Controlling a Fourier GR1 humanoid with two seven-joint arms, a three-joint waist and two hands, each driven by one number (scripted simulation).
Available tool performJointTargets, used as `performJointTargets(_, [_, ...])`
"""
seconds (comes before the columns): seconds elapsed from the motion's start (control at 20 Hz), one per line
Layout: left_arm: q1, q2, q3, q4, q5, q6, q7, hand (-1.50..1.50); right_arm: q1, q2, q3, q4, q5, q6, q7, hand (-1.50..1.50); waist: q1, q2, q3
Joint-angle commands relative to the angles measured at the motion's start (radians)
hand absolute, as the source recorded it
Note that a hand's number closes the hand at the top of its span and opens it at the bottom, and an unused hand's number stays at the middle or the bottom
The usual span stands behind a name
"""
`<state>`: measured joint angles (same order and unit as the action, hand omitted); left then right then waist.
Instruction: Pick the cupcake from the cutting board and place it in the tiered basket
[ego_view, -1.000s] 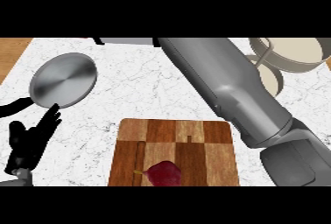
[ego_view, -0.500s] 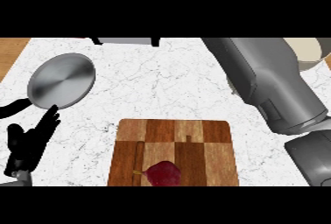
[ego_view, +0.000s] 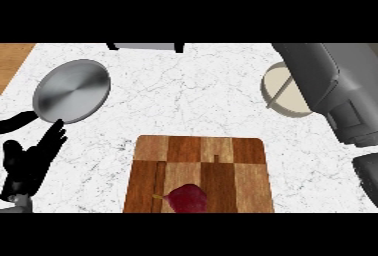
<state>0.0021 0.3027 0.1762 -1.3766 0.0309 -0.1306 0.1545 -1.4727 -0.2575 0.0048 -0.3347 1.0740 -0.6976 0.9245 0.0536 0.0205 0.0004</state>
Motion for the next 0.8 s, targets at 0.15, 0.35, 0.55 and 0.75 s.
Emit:
performJointTargets(0.15, [0.017,-0.007,-0.009,-0.008,-0.01,0.002,0.0,0.0,-0.048,-0.098,0.164,0.199,0.184,0.308,-0.012,1.5,-0.004,-0.006,-0.003])
performJointTargets(0.35, [-0.007,-0.018,-0.012,-0.015,-0.009,0.015,0.028,0.0,-0.074,-0.141,0.187,0.233,0.202,0.417,-0.13,1.5,-0.006,-0.004,-0.001])
performJointTargets(0.55, [0.004,0.0,0.014,-0.001,0.0,0.005,0.021,0.0,-0.107,-0.175,0.187,0.22,0.203,0.491,-0.21,1.5,-0.015,-0.009,-0.001])
performJointTargets(0.75, [0.009,-0.018,-0.003,0.031,-0.02,0.006,-0.022,0.0,-0.137,-0.204,0.188,0.242,0.21,0.557,-0.261,1.5,-0.001,-0.001,-0.001])
